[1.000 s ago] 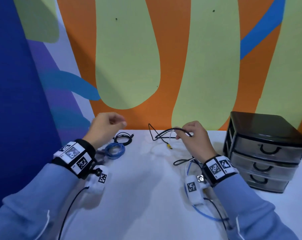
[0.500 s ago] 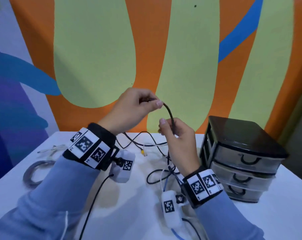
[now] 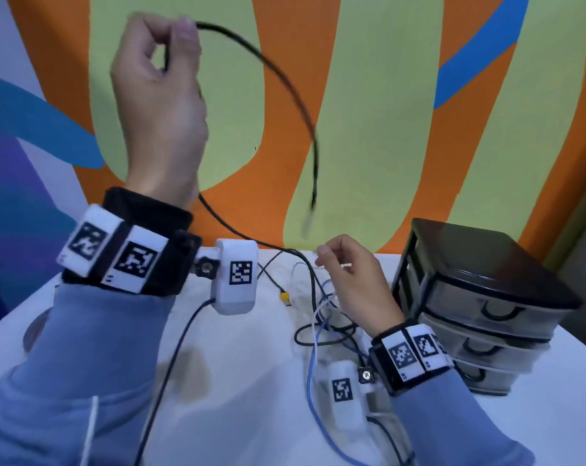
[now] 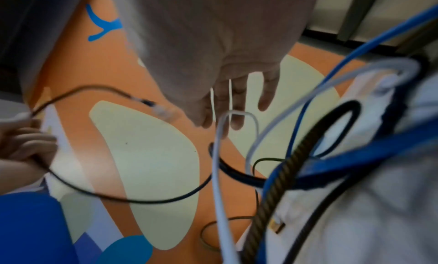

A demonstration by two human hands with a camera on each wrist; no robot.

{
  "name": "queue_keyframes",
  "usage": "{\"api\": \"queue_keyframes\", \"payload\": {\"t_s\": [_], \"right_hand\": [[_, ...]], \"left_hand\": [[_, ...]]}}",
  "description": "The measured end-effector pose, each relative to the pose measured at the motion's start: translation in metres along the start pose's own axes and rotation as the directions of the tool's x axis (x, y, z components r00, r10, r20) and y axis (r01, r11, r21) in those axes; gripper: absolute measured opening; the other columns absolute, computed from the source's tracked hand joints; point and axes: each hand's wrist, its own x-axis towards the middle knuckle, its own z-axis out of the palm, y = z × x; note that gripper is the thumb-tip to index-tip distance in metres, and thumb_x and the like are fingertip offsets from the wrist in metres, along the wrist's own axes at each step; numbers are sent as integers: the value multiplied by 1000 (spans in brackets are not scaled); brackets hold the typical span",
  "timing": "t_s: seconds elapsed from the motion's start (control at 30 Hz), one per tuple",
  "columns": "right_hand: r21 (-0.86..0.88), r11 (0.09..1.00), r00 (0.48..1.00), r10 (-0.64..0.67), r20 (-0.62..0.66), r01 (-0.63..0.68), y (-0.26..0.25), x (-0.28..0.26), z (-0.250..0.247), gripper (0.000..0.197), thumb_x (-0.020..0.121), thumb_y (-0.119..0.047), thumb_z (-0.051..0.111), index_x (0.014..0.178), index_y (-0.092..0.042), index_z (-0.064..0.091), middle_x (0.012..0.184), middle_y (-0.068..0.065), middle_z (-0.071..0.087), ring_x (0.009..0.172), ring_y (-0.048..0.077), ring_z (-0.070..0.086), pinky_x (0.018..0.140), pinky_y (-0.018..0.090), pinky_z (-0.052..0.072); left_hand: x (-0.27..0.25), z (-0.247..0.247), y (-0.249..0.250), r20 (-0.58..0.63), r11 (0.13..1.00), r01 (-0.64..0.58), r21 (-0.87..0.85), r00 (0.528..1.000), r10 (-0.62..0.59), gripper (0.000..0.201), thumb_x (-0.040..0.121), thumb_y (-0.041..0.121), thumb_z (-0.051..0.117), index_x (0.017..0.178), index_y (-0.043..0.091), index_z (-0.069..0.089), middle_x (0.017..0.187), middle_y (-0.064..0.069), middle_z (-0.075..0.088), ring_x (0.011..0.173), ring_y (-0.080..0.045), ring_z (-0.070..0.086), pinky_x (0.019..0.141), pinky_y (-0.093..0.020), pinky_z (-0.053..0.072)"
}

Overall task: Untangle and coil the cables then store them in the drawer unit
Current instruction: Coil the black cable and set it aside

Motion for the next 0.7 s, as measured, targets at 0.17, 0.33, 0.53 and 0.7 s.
{"api": "queue_keyframes", "payload": {"t_s": [0.17, 0.33, 0.53, 0.7], "right_hand": [[121, 992, 998, 23, 52, -29, -4, -1, 2, 9, 104, -27, 62, 101, -21, 67, 99, -7, 74, 97, 9, 68, 87, 26, 50], [-235, 964, 879, 219, 423, -127, 6, -9, 16, 48, 90, -36, 80, 134, -27, 61, 98, -9, 68, 84, 7, 63, 81, 23, 51], [-293, 944, 981, 179, 70, -151, 12, 2, 0, 44, 101, -57, 53, 71, -30, 72, 69, -17, 72, 74, 8, 66, 97, 47, 47], [178, 984, 993, 10, -121, 12, -12, 2, -11, 48, 111, -42, 43, 81, -8, 58, 57, 4, 55, 54, 16, 47, 60, 30, 41]], "left_hand": [[-4, -9, 20, 145, 994, 72, 79, 986, -83, 22, 108, 37, 62, 101, 16, 58, 59, 13, 44, 53, -20, 26, 45, -30, 22], [-7, -6, 23, 169, 988, 39, 149, 984, -65, 20, 105, 36, 66, 100, 16, 68, 54, 20, 52, 52, -11, 37, 51, -24, 30], [5, -30, 21, 145, 959, 16, 284, 988, -59, 26, 88, 27, 66, 63, 19, 69, 51, 5, 49, 53, -13, 33, 55, -25, 29], [8, -43, 7, 337, 891, 90, 445, 905, -259, 42, 84, 28, 73, 75, -11, 64, 64, -10, 46, 64, -21, 35, 61, -34, 29]]}}
